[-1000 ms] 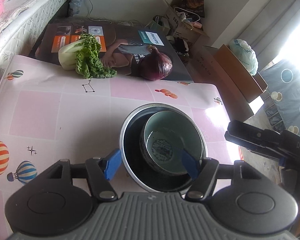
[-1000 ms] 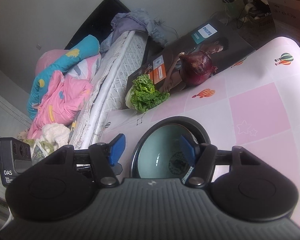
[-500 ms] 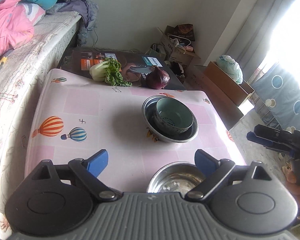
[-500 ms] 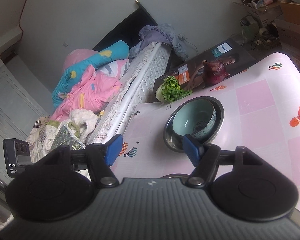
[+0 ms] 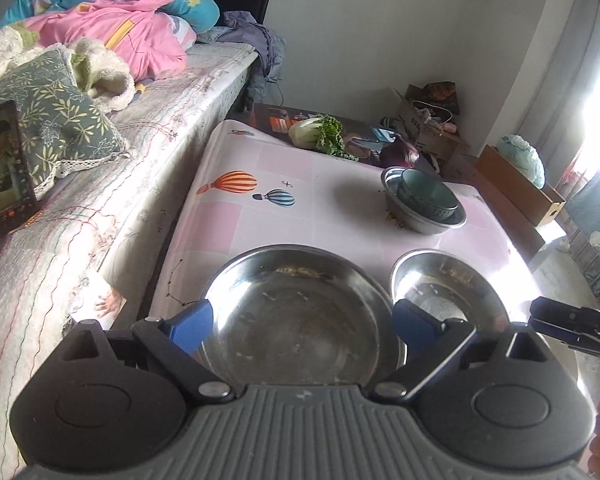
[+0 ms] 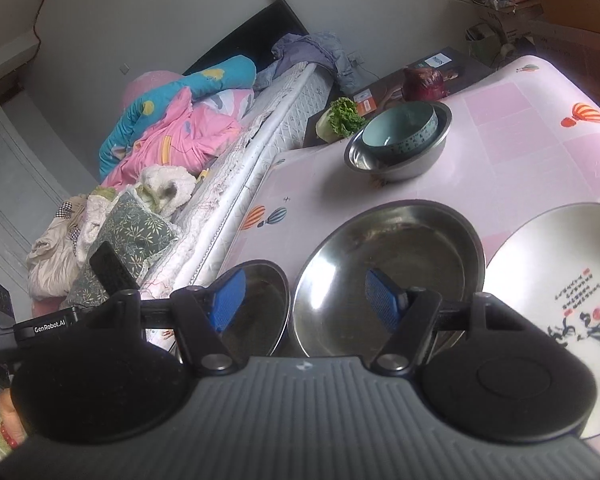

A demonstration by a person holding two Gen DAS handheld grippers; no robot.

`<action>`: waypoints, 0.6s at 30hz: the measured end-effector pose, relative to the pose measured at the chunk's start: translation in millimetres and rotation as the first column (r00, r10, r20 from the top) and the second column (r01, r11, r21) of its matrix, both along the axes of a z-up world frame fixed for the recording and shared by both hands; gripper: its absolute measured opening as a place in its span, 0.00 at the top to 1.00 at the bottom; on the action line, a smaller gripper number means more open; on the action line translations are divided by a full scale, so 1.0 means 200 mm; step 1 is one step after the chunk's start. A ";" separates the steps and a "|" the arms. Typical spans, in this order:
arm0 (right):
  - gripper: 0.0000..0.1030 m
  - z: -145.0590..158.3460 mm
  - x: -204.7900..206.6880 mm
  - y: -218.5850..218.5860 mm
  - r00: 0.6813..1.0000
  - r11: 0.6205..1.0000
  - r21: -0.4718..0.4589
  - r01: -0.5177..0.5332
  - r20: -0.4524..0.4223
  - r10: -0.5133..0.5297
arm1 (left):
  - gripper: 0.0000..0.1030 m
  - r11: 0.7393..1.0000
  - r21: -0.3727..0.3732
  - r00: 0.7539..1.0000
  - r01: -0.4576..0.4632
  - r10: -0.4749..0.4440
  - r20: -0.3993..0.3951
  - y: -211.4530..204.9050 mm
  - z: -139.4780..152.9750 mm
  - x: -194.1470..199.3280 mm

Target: Organize plates and bowls

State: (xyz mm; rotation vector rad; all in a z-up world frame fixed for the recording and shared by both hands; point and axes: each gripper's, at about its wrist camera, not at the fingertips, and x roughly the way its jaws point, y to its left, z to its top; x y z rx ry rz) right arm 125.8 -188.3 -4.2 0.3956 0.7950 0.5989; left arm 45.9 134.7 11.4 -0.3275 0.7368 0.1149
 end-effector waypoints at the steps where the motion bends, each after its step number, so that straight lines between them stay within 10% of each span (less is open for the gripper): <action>1: 0.35 -0.04 -0.03 0.03 1.000 1.000 0.002 -0.004 -0.010 0.004 | 0.06 1.000 0.029 1.000 -0.001 0.001 -0.008 -0.01 -0.02 -0.02; 5: 0.35 -0.14 -0.13 0.18 0.999 0.999 0.003 -0.038 -0.031 0.038 | 0.06 0.993 0.121 1.000 -0.006 0.009 -0.022 -0.05 -0.10 -0.08; 18: 0.50 -0.33 -0.14 0.44 0.991 1.000 -0.010 0.000 -0.131 -0.001 | 0.22 0.995 0.101 0.997 -0.027 0.033 -0.063 0.07 -0.31 -0.05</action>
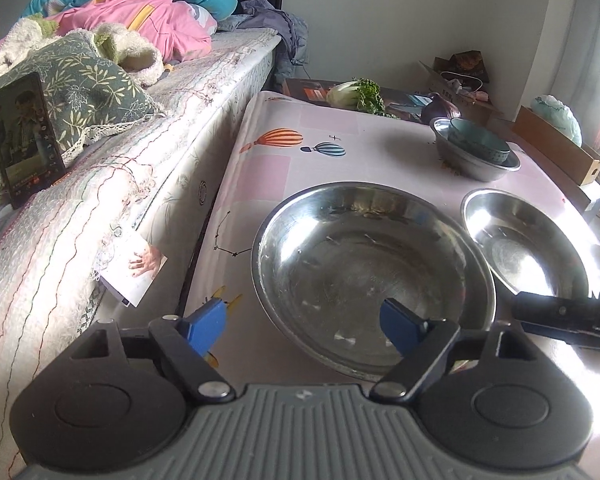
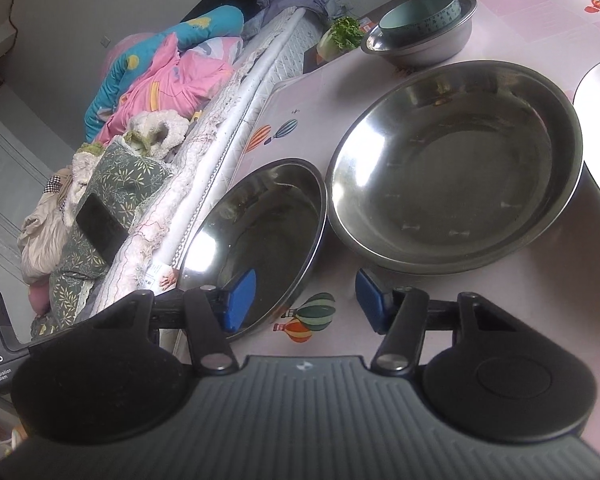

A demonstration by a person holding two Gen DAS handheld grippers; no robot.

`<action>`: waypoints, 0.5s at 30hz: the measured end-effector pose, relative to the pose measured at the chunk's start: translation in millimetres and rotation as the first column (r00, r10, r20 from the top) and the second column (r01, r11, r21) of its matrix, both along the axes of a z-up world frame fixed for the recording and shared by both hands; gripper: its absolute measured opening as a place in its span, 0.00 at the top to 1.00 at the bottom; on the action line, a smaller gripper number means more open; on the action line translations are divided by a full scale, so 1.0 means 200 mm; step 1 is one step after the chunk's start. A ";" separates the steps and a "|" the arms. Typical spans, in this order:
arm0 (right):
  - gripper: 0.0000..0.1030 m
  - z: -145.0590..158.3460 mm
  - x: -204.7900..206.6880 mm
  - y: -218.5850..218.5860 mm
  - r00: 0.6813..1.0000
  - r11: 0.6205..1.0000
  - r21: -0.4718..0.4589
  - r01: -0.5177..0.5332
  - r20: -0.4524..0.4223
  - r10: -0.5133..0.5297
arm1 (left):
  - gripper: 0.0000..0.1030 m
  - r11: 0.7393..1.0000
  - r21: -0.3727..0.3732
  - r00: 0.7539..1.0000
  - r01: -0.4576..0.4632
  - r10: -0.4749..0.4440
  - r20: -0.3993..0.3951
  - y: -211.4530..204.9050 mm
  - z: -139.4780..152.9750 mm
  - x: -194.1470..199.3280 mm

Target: Organize plates and bowls

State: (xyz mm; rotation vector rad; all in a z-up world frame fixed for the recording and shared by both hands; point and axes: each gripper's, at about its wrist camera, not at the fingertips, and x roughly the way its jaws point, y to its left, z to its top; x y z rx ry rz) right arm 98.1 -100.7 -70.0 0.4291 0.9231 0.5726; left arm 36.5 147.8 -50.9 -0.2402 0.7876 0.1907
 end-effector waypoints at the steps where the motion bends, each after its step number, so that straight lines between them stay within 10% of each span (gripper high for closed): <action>1: 0.52 -0.01 0.01 0.01 1.000 1.000 0.002 0.009 -0.008 -0.009 | 0.27 1.000 -0.008 1.000 -0.002 0.002 -0.002 0.02 -0.01 0.01; 15: 0.84 -0.10 0.07 0.17 0.999 0.998 -0.043 0.040 -0.019 -0.041 | 0.79 0.998 -0.062 0.999 -0.002 0.000 -0.034 0.11 -0.09 0.08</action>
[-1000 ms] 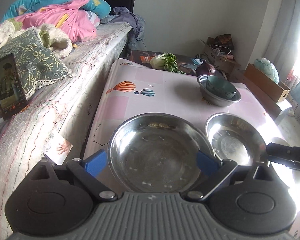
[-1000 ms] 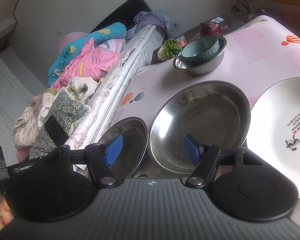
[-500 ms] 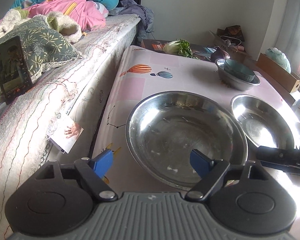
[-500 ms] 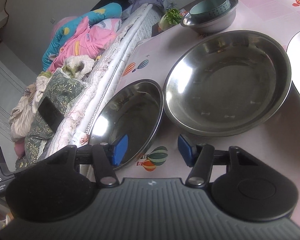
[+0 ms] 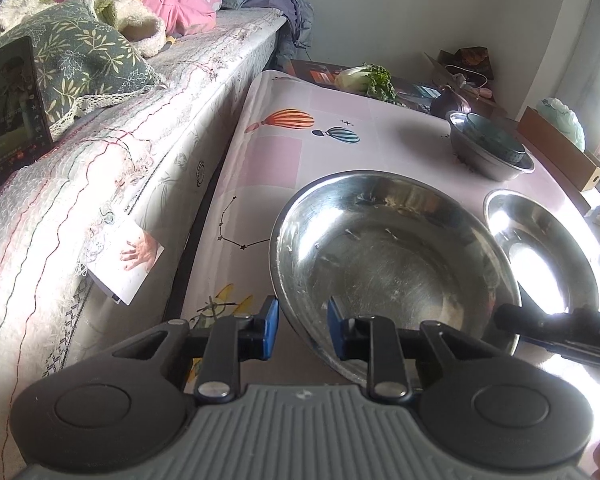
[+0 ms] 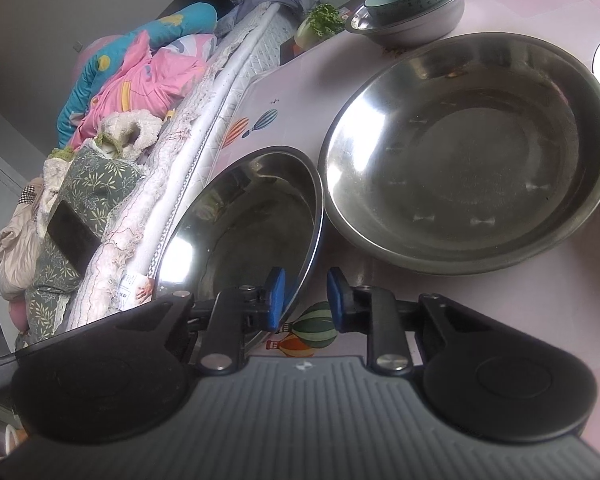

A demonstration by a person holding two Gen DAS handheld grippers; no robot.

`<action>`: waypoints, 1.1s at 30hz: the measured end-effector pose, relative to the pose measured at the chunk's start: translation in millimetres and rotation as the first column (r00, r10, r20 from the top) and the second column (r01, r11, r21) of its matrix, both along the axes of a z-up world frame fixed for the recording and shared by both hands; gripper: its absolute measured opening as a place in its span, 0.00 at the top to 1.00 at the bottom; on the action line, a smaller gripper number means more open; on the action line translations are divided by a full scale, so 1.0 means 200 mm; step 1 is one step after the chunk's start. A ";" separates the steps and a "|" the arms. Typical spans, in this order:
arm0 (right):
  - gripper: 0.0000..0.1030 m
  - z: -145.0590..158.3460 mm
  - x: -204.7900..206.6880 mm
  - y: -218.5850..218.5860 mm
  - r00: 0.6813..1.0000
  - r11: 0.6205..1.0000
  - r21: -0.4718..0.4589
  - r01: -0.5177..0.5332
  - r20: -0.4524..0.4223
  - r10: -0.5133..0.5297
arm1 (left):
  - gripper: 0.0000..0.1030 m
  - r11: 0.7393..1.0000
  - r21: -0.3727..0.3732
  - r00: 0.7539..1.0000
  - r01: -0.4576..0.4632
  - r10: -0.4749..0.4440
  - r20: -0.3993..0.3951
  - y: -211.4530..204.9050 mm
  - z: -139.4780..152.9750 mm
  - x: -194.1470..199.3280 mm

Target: Organize plates and bowls

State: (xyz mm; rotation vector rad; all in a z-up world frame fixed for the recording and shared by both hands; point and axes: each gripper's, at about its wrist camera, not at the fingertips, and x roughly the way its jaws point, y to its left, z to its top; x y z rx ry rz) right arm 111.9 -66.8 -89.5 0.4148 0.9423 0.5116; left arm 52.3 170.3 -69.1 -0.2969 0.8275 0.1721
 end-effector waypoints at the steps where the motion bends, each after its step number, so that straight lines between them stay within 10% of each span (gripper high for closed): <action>1: 0.88 0.00 0.00 0.00 1.000 1.000 -0.001 -0.005 0.001 0.005 | 0.83 1.000 -0.002 1.000 -0.002 0.002 -0.001 0.00 0.00 0.00; 26: 0.85 0.04 -0.37 -0.23 0.994 0.995 -0.014 -0.096 -0.053 0.095 | 0.82 0.985 -0.127 0.993 0.118 -0.119 -0.003 -0.08 0.08 -0.42; 33: 0.83 0.06 -0.35 -0.27 0.998 0.997 -0.037 -0.066 0.001 0.067 | 0.56 0.990 -0.055 0.991 0.128 -0.125 0.047 -0.11 0.14 -0.40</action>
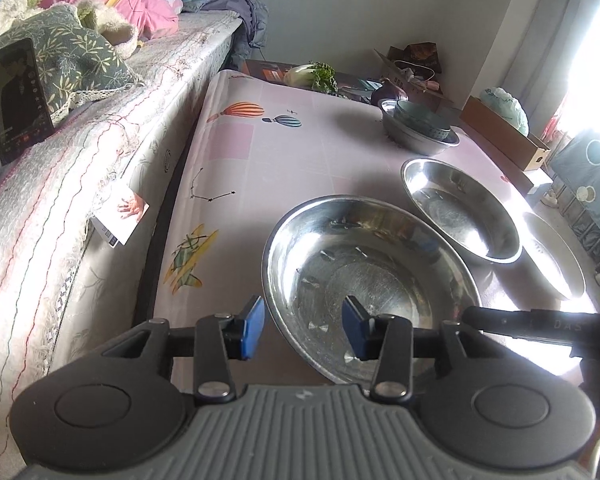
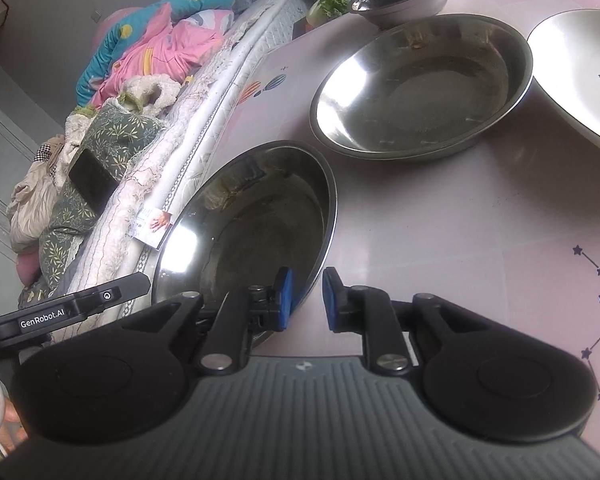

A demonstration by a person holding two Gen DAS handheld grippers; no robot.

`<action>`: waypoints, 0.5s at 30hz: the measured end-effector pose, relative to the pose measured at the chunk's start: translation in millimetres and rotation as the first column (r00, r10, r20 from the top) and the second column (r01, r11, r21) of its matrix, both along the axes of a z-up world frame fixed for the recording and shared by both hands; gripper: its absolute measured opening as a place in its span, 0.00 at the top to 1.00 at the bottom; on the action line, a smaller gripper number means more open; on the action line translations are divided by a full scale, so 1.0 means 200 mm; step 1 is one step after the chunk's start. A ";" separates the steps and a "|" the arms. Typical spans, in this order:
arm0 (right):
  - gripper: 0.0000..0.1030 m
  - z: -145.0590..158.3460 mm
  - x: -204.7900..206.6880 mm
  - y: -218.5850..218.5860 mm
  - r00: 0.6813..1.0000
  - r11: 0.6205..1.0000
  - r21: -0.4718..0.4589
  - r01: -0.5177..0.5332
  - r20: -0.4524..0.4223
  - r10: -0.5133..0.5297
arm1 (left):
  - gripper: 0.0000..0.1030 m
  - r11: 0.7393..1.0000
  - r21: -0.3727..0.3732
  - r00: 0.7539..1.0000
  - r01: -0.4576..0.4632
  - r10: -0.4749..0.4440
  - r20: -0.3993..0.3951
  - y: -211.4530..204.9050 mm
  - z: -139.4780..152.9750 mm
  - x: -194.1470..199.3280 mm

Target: Organize plates and bowls

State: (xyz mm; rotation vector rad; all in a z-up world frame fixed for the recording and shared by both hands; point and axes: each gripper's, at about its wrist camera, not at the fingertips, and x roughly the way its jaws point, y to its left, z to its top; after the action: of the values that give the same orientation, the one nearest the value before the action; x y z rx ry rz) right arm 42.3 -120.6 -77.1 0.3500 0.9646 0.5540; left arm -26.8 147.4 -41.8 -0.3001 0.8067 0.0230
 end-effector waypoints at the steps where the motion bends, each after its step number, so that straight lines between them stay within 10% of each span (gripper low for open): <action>1: 0.83 0.00 0.01 0.00 1.000 1.000 -0.003 0.005 0.008 -0.005 | 0.56 1.000 0.007 1.000 0.001 -0.001 0.001 0.00 0.00 0.01; 15: 0.81 -0.03 0.15 0.07 0.999 0.999 -0.028 0.019 0.028 -0.018 | 0.63 1.000 0.022 0.998 -0.010 0.011 -0.056 -0.01 -0.13 0.18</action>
State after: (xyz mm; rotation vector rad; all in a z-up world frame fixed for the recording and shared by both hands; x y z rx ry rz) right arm 73.3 -106.3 -83.2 0.3249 0.9405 0.5268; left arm 9.0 145.6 -66.9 -0.2842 0.8597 0.0502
